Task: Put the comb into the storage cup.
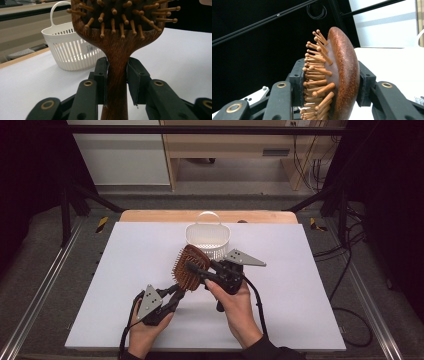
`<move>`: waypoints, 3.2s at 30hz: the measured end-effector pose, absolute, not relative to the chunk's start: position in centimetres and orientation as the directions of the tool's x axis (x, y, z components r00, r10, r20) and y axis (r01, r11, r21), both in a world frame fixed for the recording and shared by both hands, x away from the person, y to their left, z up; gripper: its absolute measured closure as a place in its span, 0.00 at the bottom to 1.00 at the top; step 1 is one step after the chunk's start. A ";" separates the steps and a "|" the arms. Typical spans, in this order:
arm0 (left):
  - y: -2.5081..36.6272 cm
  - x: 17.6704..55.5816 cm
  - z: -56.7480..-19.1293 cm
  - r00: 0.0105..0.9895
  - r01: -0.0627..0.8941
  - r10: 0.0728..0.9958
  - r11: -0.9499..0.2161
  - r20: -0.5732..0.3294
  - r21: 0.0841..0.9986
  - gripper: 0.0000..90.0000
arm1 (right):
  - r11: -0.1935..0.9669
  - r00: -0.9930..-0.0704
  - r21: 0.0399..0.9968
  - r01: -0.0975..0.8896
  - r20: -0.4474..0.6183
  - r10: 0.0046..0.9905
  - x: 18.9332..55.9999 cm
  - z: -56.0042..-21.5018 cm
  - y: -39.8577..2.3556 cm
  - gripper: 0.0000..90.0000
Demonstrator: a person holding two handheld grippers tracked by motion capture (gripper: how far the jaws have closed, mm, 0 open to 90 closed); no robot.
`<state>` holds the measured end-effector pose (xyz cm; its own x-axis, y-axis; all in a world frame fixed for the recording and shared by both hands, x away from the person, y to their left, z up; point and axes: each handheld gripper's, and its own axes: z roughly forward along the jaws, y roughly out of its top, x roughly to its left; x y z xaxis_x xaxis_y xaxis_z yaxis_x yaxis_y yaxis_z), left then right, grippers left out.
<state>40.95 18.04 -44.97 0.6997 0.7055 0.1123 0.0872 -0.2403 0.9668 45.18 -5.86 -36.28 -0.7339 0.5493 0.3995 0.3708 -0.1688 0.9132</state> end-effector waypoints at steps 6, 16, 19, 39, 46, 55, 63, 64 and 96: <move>18.4 41.0 -44.9 0.703 0.093 0.706 -0.210 0.085 0.973 0.72 | -0.195 -0.714 0.911 0.363 0.406 0.570 45.5 -35.9 -6.5 0.58; 19.4 41.3 -44.9 0.645 0.102 0.762 -0.168 0.063 0.980 0.50 | -0.229 -0.659 0.911 0.343 0.407 0.632 46.7 -35.5 -8.9 0.58; 19.9 41.4 -44.8 0.616 0.109 0.786 -0.152 0.054 0.982 0.43 | -0.246 -0.640 0.909 0.337 0.413 0.648 46.9 -35.3 -9.9 0.58; 24.6 40.3 -46.4 0.506 0.161 0.862 -0.130 0.031 0.978 0.09 | -0.307 -0.535 0.900 0.308 0.431 0.727 47.8 -35.2 -16.0 0.57; 26.5 40.3 -46.6 0.452 0.169 0.892 -0.103 0.016 0.980 0.06 | -0.319 -0.515 0.901 0.294 0.431 0.741 47.8 -34.8 -17.0 0.57; 27.4 40.4 -46.8 0.425 0.176 0.905 -0.070 -0.012 0.982 0.05 | -0.331 -0.527 0.902 0.276 0.430 0.733 48.1 -33.0 -16.9 0.57; 27.3 40.4 -46.9 0.429 0.179 0.903 -0.067 -0.016 0.982 0.05 | -0.359 -0.538 0.892 0.275 0.452 0.711 48.9 -31.0 -15.6 0.57; 27.3 40.4 -46.9 0.430 0.179 0.903 -0.067 -0.017 0.982 0.05 | -0.364 -0.541 0.890 0.275 0.456 0.707 49.0 -30.7 -15.3 0.57; 27.3 40.5 -47.1 0.419 0.178 0.908 -0.052 -0.027 0.983 0.02 | -0.382 -0.479 0.914 0.135 0.398 0.783 57.9 -27.0 -10.5 0.57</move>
